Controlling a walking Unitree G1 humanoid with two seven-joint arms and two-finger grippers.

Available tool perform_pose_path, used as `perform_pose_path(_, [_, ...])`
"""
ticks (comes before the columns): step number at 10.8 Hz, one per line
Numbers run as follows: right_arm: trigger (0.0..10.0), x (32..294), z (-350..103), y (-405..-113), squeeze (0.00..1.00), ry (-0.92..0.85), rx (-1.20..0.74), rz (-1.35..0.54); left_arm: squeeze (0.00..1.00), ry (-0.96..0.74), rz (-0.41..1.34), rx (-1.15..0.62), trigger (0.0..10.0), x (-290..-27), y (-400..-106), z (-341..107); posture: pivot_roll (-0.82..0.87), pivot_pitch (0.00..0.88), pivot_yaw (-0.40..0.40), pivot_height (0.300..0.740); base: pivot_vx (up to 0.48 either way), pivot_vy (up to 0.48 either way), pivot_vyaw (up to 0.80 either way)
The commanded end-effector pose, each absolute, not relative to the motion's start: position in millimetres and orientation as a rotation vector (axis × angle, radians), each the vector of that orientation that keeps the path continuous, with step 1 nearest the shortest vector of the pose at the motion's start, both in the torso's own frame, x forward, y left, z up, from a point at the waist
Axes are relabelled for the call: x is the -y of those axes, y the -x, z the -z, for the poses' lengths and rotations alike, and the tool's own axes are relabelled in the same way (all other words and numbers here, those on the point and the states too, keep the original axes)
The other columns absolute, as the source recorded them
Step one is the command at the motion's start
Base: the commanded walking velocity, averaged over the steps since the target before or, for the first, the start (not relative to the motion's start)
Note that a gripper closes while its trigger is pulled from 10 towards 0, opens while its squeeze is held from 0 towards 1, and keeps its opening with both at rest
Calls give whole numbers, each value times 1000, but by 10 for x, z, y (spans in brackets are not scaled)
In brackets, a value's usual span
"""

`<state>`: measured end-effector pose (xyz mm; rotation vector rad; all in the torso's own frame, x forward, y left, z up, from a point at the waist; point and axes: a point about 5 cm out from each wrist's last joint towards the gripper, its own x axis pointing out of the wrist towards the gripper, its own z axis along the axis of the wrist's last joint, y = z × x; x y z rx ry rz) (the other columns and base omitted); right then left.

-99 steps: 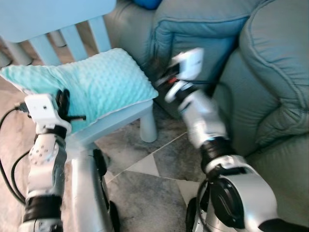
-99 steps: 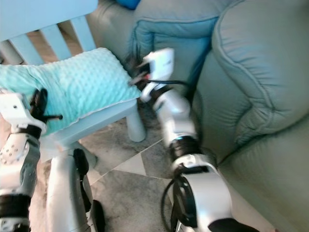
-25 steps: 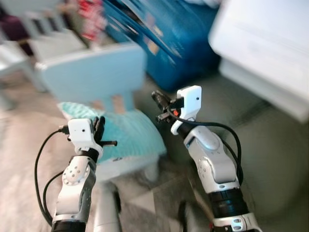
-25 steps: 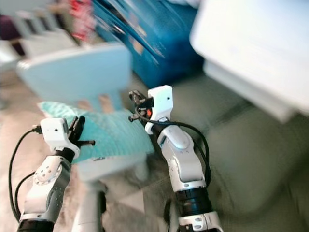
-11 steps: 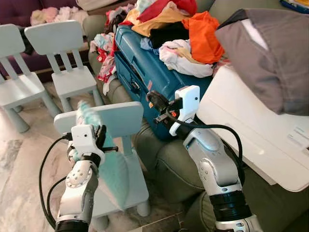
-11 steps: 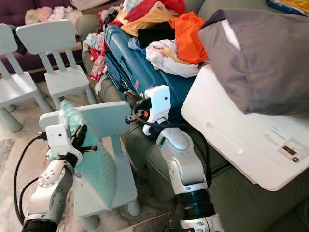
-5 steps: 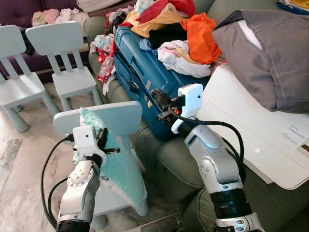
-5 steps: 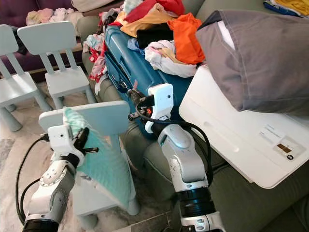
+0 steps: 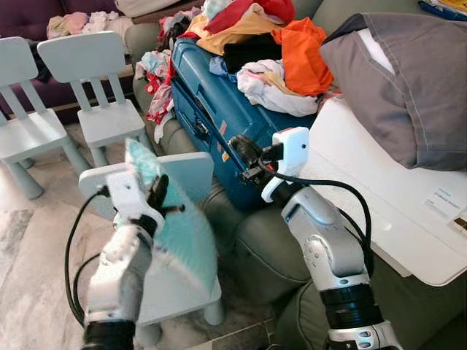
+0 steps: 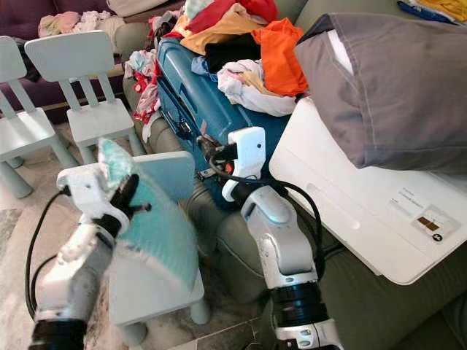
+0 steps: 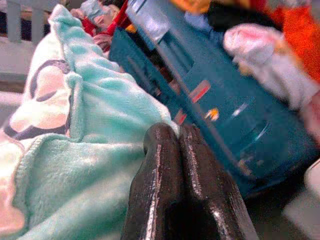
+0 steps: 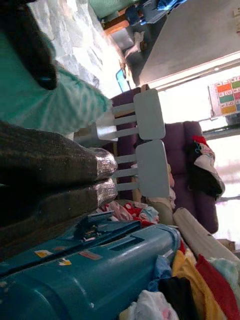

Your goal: Move the pillow to the sofa

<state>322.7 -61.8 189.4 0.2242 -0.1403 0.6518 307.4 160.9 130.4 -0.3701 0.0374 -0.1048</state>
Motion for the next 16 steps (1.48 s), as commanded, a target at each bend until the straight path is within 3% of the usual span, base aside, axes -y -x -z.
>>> perform_pose_path(1, [10000, 658, -1894, -3264, 0, -249, 121, -643, 0, 393, 150, 43, 10000, -1609, -3123, -1551, -82, 67, -53, 740, 0, 0, 0])
perform_pose_path(4, [10000, 907, -1711, -3414, 0, -368, -19, -604, 0, 536, 243, 124, 10000, -1769, -3262, -2006, -76, 62, -59, 740, 0, 0, 0])
perform_pose_path(7, [10000, 1101, -1394, -3499, 0, -491, -161, -576, 0, 566, 388, 196, 10000, -1688, -3301, -2432, -57, 67, -48, 740, 0, 0, 0])
perform_pose_path(8, [10000, 1229, -1213, -3576, 0, -485, -205, -490, 0, 560, 436, 196, 10000, -1658, -3300, -2565, -33, 78, -34, 740, 0, 0, 0])
perform_pose_path(12, [10000, 1506, -835, -3620, 0, -564, -335, -230, 0, 537, 530, 106, 10000, -1567, -3110, -2618, 53, 100, -6, 740, 0, 0, 0])
perform_pose_path(14, [10000, 1403, -684, -3561, 0, -568, -398, -216, 0, 512, 595, 61, 10000, -1489, -2987, -2623, 80, 101, 1, 740, 0, 0, 0])
perform_pose_path(16, [10000, 1319, -617, -3526, 0, -545, -419, -236, 0, 492, 533, -34, 10000, -1512, -2896, -2338, 81, 104, 1, 740, 0, 0, 0])
